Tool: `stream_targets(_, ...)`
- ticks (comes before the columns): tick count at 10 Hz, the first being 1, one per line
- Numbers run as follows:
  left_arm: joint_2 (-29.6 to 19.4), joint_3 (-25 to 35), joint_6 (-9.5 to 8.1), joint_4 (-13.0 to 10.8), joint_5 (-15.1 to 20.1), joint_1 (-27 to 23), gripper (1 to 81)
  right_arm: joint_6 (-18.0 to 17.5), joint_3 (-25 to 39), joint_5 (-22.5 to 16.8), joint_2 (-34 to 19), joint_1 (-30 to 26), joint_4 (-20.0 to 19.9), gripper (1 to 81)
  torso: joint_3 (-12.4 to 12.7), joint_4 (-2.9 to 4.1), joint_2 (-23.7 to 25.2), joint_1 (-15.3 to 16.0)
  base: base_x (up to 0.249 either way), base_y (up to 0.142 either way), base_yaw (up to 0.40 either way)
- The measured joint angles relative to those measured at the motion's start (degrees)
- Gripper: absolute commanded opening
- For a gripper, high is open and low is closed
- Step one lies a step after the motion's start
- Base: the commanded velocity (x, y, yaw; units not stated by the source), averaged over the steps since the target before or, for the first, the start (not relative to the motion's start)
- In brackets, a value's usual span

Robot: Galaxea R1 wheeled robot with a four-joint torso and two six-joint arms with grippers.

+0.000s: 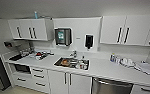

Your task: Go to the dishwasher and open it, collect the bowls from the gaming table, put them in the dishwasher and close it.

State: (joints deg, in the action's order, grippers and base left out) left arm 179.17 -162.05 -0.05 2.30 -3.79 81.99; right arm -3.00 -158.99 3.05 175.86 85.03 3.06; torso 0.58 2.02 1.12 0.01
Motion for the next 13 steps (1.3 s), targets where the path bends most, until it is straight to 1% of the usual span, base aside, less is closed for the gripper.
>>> stream_targets(3,0.05,0.0,-0.02,0.0,0.29,0.76,81.1,0.0,0.0,-0.16,0.0,0.8,0.02,81.1,0.0,0.0,0.0,0.0,0.137,0.0,0.0)
stream_targets(11,0.05,0.0,-0.02,0.0,0.24,0.55,81.1,0.05,0.0,-0.07,-0.01,0.66,0.0,81.1,0.0,0.0,0.0,-0.01,0.137,0.0,0.0)
stream_targets(13,0.05,0.0,-0.02,0.0,0.16,0.28,81.1,0.05,0.0,-0.07,0.0,0.41,0.0,81.1,0.0,0.0,-0.02,0.05,0.048,0.0,0.0)
